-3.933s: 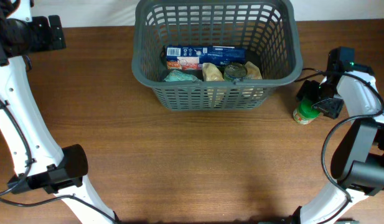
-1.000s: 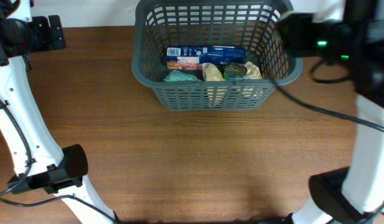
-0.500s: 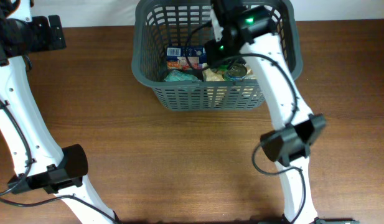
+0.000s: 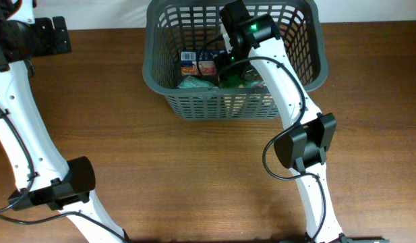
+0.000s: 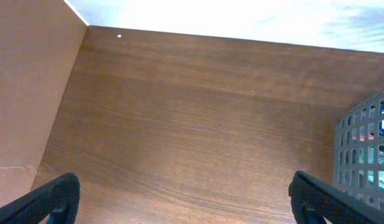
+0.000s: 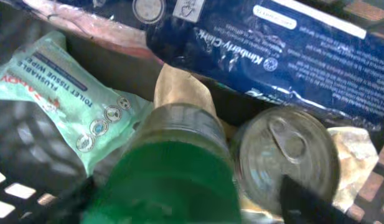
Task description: Pack container
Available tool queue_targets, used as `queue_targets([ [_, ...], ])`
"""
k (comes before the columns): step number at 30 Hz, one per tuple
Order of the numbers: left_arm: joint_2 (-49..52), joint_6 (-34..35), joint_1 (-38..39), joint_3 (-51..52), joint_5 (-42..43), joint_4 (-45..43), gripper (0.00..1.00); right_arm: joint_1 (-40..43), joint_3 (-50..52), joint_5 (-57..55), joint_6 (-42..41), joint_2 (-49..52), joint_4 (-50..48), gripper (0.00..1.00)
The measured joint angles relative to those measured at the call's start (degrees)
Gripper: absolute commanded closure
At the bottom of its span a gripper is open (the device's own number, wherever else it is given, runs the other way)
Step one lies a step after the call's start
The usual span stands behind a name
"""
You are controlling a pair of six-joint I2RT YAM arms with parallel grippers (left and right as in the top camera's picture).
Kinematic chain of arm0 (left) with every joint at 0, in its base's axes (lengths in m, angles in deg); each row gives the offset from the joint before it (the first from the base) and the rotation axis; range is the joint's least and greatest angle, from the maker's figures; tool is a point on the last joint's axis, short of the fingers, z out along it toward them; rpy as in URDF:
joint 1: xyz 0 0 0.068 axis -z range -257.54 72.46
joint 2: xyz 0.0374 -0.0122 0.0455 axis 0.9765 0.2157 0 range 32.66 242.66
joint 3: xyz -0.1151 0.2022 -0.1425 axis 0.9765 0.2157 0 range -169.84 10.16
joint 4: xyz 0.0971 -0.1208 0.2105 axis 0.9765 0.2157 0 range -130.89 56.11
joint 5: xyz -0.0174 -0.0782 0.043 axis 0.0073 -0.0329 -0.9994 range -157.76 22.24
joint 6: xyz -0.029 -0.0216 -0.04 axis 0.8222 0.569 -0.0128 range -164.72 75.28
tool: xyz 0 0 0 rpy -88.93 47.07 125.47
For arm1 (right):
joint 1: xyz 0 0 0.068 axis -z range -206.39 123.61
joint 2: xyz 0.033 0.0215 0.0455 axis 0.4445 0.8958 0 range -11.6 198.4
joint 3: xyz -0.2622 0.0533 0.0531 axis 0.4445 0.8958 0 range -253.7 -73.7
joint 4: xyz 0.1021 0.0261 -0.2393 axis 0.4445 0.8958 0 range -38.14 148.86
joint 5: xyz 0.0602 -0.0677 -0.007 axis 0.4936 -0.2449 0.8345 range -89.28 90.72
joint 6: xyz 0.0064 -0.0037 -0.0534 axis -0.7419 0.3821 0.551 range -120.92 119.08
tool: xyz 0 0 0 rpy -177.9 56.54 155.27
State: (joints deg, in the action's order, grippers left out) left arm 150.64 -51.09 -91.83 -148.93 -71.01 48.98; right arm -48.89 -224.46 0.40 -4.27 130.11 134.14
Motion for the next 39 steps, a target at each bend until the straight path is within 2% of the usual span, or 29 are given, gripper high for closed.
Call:
queue_targets([
  [5, 0.0, 0.0, 0.0, 0.0, 0.0, 0.0, 0.01, 0.0, -5.4, -3.1, 1.7, -4.1, 1.2, 0.09],
  [9, 0.0, 0.0, 0.0, 0.0, 0.0, 0.0, 0.01, 0.0, -11.5, -12.3, 0.6, -16.0, 1.7, 0.08],
  [14, 0.0, 0.0, 0.0, 0.0, 0.0, 0.0, 0.01, 0.0, -15.1, -30.0, 0.3, -35.8, 3.2, 0.08],
  [17, 0.0, 0.0, 0.0, 0.0, 0.0, 0.0, 0.01, 0.1, -15.3, -34.8, -1.1, -40.7, 5.8, 0.07],
  [18, 0.0, 0.0, 0.0, 0.0, 0.0, 0.0, 0.01, 0.1, -15.3, -36.0, -2.7, -42.1, 7.7, 0.00],
  [19, 0.0, 0.0, 0.0, 0.0, 0.0, 0.0, 0.01, 0.1, -15.2, -36.8, -5.7, -43.3, 10.2, 0.01],
  [21, 0.0, 0.0, 0.0, 0.0, 0.0, 0.0, 0.01, 0.1, -15.0, -37.4, -10.1, -44.4, 14.7, 0.01],
  [23, 0.0, 0.0, 0.0, 0.0, 0.0, 0.0, 0.01, 0.1, -14.8, -37.1, -13.5, -44.9, 14.7, 0.01],
  [29, 0.0, 0.0, 0.0, 0.0, 0.0, 0.0, 0.01, 0.1, -14.7, -32.7, -17.0, -45.0, 14.7, 0.01],
  [31, 0.0, 0.0, 0.0, 0.0, 0.0, 0.0, 0.01, 0.1, -14.7, -32.6, -16.6, -45.0, 14.7, 0.01],
  [39, 0.0, 0.0, 0.0, 0.0, 0.0, 0.0, 0.01, 0.1, -14.7, -32.9, -5.6, -45.5, 14.7, 0.01],
])
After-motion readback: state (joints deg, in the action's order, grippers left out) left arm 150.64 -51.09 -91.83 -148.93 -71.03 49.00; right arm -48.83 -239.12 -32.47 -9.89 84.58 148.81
